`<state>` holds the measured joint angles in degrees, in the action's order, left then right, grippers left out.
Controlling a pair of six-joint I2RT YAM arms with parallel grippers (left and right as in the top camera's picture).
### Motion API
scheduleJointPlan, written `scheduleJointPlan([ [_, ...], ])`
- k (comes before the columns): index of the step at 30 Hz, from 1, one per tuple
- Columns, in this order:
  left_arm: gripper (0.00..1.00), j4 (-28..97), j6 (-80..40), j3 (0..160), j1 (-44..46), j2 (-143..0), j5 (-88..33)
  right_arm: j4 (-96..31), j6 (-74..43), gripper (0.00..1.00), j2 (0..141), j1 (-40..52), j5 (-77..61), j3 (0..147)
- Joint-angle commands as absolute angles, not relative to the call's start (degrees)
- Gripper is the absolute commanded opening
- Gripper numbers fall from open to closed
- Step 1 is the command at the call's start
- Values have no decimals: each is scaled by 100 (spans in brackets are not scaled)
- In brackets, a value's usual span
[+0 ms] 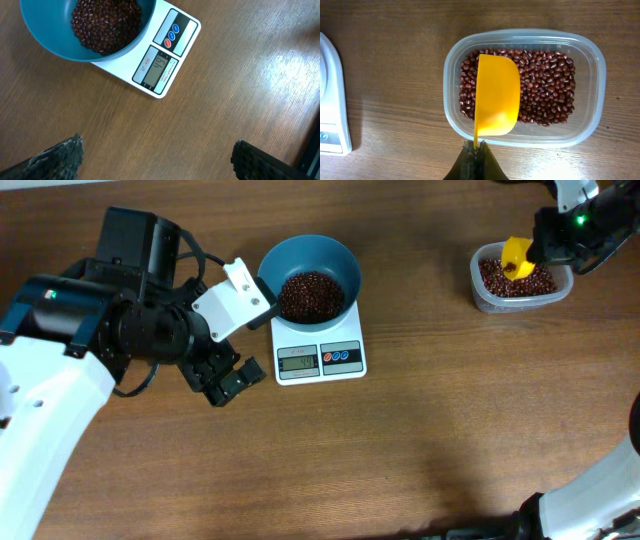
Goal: Scoop item into bowl and weigh 50g on scale
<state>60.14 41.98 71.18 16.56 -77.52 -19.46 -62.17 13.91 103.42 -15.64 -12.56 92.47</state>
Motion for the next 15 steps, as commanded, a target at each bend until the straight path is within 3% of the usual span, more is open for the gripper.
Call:
scheduleJointPlan([
  [1, 99, 6007, 4123, 7216, 1673, -7778, -1968, -6235, 1431, 4, 10151, -1658, -1697, 9419],
  [8, 99, 6007, 4123, 7216, 1673, -7778, -1968, -6519, 1544, 4, 10082, -1564, -967, 9494],
  [12, 99, 6007, 4123, 7216, 1673, -7778, -1968, -6462, 1577, 4, 10084, -1704, -1365, 9496],
  [15, 99, 6010, 4123, 7216, 1673, -7778, -1968, -6438, 1579, 4, 10064, -1809, -2475, 9518],
])
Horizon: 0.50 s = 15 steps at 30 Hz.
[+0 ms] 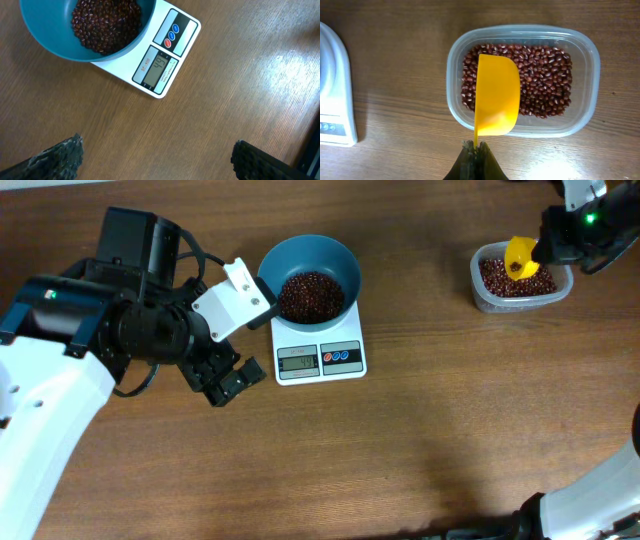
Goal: Scoop item into bowl and weigh 50g on scale
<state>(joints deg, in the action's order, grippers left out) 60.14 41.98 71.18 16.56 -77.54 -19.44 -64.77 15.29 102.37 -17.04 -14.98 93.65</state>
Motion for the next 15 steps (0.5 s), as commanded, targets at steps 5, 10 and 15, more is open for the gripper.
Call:
scheduleJointPlan([
  [5, 99, 6007, 4123, 7216, 1673, -7778, -1968, -6318, 1579, 4, 10062, -1522, -3673, 9564],
  [10, 99, 6007, 4123, 7216, 1673, -7778, -1968, -5878, 1584, 4, 10062, -397, -3815, 9891],
  [15, 99, 6007, 4123, 7216, 1673, -7778, -1968, -5092, 1658, 4, 10062, 882, -2893, 10005],
])
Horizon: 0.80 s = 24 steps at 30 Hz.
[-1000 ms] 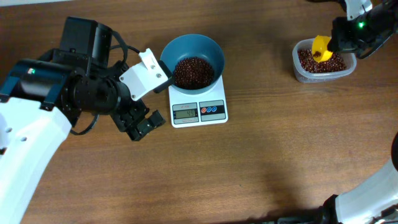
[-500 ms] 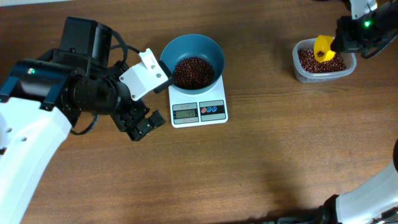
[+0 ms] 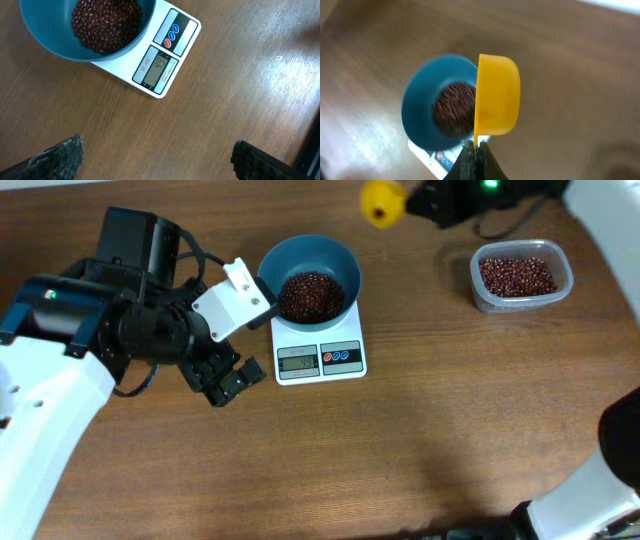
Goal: Scoop item into bowl and weigh 50g on scale
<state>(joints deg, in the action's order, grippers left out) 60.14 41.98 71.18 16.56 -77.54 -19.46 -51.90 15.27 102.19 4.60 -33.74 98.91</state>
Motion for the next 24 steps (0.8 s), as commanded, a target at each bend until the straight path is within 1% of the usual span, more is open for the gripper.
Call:
scheduleJointPlan([
  [1, 99, 6007, 4123, 7216, 1673, -7778, -1968, -5089, 1839, 4, 10062, 1157, -2637, 10005],
  [3, 99, 6007, 4123, 7216, 1673, -7778, -1968, -5094, 2093, 4, 10062, 1575, -2265, 10005],
  [6, 99, 6010, 4123, 7216, 1673, -7778, -1968, -5052, 2121, 4, 10062, 1885, -1883, 10005],
  [20, 99, 6010, 4123, 7216, 1673, -7778, -1970, -5242, 2119, 4, 10020, 1990, -1879, 10007],
  [23, 99, 6007, 4123, 7216, 1673, -7778, -1968, -5266, 2121, 4, 10047, 2023, -1533, 9992],
  [24, 99, 6007, 4123, 7216, 1673, -7778, -1968, -5240, 2119, 4, 10040, 2025, -1632, 9998],
])
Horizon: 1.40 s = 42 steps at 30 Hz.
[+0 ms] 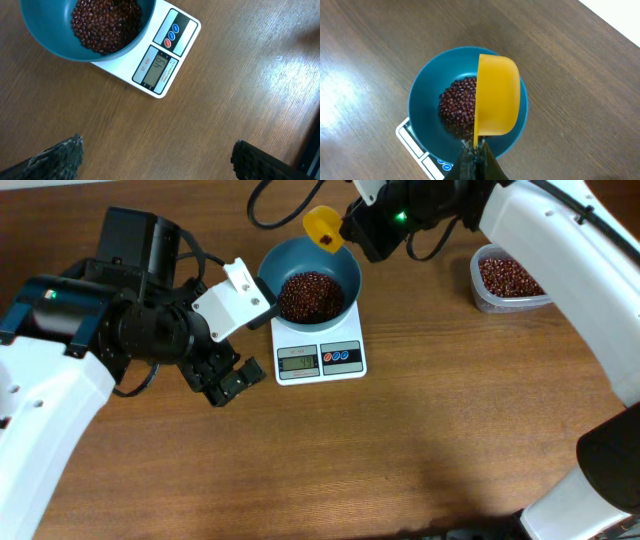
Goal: Scoop item into bowl and weigh 50g on scale
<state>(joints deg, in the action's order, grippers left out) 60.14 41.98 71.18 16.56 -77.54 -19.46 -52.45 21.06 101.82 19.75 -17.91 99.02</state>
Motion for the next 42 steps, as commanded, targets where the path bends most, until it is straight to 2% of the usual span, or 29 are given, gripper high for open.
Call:
scheduleJointPlan([
  [1, 99, 6007, 4123, 7216, 1673, -7778, -1968, -5225, 2119, 4, 10007, 2043, -1688, 10009],
  [10, 99, 6007, 4123, 7216, 1673, -7778, -1968, -5271, 2121, 4, 10110, 2104, -1179, 10029],
  [12, 99, 6007, 4123, 7216, 1673, -7778, -1968, -5083, 2119, 4, 10029, 2154, -1610, 10057],
  [34, 99, 6010, 4123, 7216, 1673, -7778, -1968, -5109, 2117, 4, 10130, 2324, -1291, 10101],
  [37, 99, 6007, 4123, 7216, 1673, -7778, -1968, -5116, 2053, 4, 10121, 2322, -1374, 10101],
  [42, 99, 6007, 4123, 7216, 1673, -7778, -1968, -5146, 1636, 4, 10121, 2147, -2408, 10101],
])
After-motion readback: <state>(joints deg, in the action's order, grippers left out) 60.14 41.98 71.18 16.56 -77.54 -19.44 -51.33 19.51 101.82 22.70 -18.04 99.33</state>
